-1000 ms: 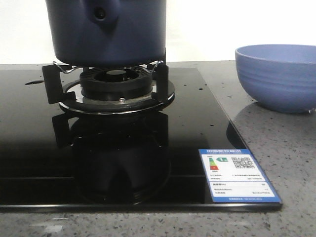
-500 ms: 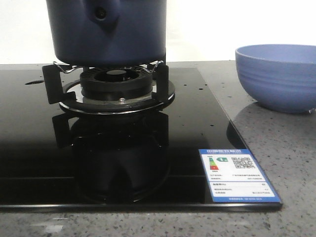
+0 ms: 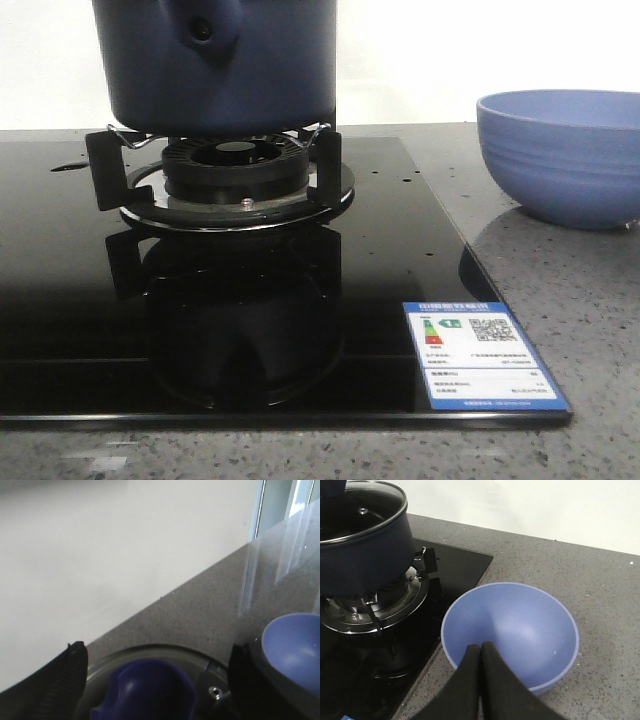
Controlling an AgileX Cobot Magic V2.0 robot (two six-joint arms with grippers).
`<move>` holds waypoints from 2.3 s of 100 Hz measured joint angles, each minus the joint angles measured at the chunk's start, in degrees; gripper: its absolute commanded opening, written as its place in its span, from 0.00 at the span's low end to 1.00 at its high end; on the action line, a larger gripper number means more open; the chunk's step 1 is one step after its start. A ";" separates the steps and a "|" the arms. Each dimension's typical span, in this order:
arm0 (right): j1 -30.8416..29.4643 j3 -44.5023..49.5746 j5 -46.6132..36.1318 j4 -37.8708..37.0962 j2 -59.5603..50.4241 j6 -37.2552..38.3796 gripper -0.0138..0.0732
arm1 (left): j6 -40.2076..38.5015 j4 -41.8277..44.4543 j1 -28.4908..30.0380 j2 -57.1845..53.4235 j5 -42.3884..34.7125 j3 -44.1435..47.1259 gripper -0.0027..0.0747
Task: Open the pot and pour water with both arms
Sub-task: 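Open the right gripper and release the bowl rim, then lower the glass lid onto the pot and release the knob with left gripper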
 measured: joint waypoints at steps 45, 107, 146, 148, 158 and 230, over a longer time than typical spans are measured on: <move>0.00 0.00 -11.98 7.85 0.00 -0.43 0.09 | -3.15 3.00 13.10 -20.64 -0.52 1.33 0.01; 0.00 15.28 -16.33 41.62 0.00 -38.24 0.09 | -6.57 -2.32 22.93 -62.66 -9.50 45.13 0.01; 0.00 15.51 -17.73 43.11 0.00 -39.58 0.09 | -6.57 -3.55 22.93 -70.65 -9.59 51.27 0.01; 0.00 15.51 -17.73 43.11 0.00 -39.58 0.09 | -6.57 -3.63 22.93 -70.65 -9.59 51.27 0.01; 0.00 15.51 -17.73 43.11 0.00 -39.67 0.09 | -6.57 -3.63 22.93 -70.65 -9.62 51.48 0.01; 0.00 15.51 -17.77 43.23 0.00 -39.67 0.09 | -15.55 6.27 22.93 -70.65 -10.24 51.48 0.01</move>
